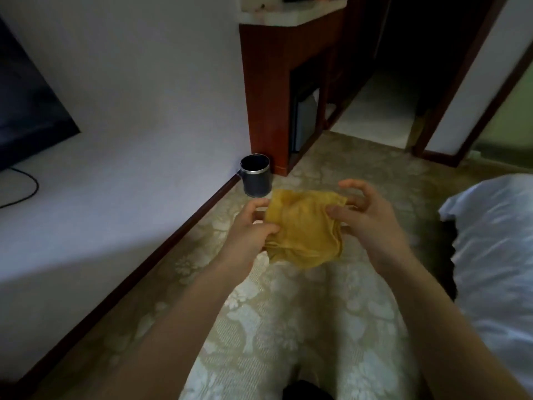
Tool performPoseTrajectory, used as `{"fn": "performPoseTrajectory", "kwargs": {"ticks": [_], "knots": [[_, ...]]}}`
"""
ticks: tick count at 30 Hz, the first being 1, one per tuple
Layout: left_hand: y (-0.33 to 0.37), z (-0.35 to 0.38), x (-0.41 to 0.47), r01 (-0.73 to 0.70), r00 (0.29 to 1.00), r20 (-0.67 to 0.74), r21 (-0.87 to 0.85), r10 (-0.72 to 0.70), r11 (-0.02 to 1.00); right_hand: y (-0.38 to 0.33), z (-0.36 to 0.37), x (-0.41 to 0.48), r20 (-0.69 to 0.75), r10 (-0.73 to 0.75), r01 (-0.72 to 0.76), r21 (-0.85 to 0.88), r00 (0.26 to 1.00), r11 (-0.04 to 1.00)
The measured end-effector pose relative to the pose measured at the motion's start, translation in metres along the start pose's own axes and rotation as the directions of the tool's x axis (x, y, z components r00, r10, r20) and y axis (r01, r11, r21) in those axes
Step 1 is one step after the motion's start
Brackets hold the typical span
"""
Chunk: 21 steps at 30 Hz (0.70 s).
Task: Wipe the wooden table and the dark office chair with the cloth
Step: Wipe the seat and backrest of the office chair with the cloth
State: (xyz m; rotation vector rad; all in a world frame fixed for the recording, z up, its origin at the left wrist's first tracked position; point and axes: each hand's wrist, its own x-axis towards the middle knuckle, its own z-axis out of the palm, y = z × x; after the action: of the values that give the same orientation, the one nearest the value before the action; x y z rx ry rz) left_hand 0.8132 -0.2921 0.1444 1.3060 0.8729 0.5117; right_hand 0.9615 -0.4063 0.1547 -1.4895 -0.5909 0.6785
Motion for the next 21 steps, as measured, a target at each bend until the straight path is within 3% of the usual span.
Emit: {"fn": "performPoseTrajectory", "kwargs": {"ticks": [2, 4, 7, 9, 11, 14, 17, 21], "knots": [[0.026, 0.017, 0.046, -0.087, 0.995, -0.045, 0.095, 0.091, 0.992, -0.009, -0.004, 0.059, -0.017, -0.105, 0.104, -0.078, 0.994, 0.992], [0.052, 0.032, 0.101, -0.164, 0.981, -0.075, 0.143, 0.176, 0.976, -0.012, -0.006, 0.122, -0.034, -0.109, 0.108, -0.047, 0.993, 0.993], [0.08, 0.044, 0.156, -0.246, 0.961, -0.078, 0.201, 0.265, 0.948, -0.006, -0.003, 0.177, -0.023, 0.12, -0.111, 0.235, 0.992, 0.966], [0.098, 0.055, 0.207, -0.306, 0.943, -0.047, 0.26, 0.329, 0.916, 0.001, -0.003, 0.226, 0.13, 0.234, -0.267, 0.439, 0.964, 0.858], [0.114, 0.067, 0.258, -0.373, 0.919, 0.0, 0.318, 0.394, 0.872, 0.007, -0.001, 0.276, 0.275, 0.324, -0.423, 0.51, 0.905, 0.748], [0.132, 0.08, 0.336, -0.46, 0.88, 0.085, 0.401, 0.468, 0.792, 0.013, 0.001, 0.351, 0.359, 0.473, -0.593, 0.47, 0.805, 0.654], [0.151, 0.085, 0.421, -0.477, 0.873, 0.113, 0.41, 0.475, 0.778, 0.013, 0.0, 0.437, 0.32, 0.48, -0.577, 0.441, 0.817, 0.687], [0.192, 0.089, 0.543, -0.386, 0.92, 0.051, 0.291, 0.388, 0.876, -0.012, 0.001, 0.561, 0.16, 0.332, -0.368, 0.37, 0.93, 0.853]]}}
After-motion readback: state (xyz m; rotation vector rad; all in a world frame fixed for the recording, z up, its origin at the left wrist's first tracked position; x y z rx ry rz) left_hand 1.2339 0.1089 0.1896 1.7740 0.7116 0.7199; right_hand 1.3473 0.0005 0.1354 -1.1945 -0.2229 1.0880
